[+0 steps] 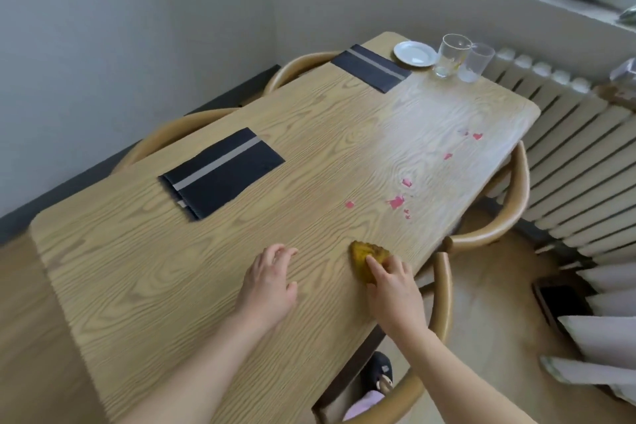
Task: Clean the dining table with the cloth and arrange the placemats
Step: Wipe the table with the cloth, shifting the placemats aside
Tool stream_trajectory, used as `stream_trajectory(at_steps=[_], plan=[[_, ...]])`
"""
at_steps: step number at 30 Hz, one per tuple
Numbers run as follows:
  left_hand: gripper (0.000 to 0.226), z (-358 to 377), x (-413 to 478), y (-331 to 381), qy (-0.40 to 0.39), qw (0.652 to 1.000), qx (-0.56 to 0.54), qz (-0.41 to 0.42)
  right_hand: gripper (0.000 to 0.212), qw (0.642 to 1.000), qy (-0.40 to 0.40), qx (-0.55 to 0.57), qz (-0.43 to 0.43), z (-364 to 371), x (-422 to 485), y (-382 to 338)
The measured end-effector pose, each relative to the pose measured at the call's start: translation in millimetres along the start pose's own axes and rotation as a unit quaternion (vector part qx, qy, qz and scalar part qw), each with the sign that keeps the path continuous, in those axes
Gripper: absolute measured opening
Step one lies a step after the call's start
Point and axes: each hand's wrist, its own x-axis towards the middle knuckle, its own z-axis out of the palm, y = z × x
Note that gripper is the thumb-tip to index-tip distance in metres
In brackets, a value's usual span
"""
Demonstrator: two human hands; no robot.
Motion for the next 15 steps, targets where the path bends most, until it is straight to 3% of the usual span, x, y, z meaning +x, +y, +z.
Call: stream_trajectory(at_steps=[4, 7, 10, 15], plan=[[0.058, 1, 10, 19, 0.019, 0.999, -0.008, -0.03, 0.065, 0.976, -0.058, -0.004, -0.209, 11, -12, -21], [0.056, 5, 21, 38, 0.037, 0.998, -0.009, -0.042, 0.066, 0.956, -0.081, -0.011, -0.282, 7, 5, -10], [0.056, 10, 34, 54, 0.038, 0.998, -0.015, -0.057, 0.059, 0.959, -0.071, -0.033, -0.273, -10, 33, 20], [0.056, 22, 53, 76, 0.036, 0.996, -0.017, -0.078, 0.062, 0.992, -0.018, -0.027, -0.122, -37, 91, 84]])
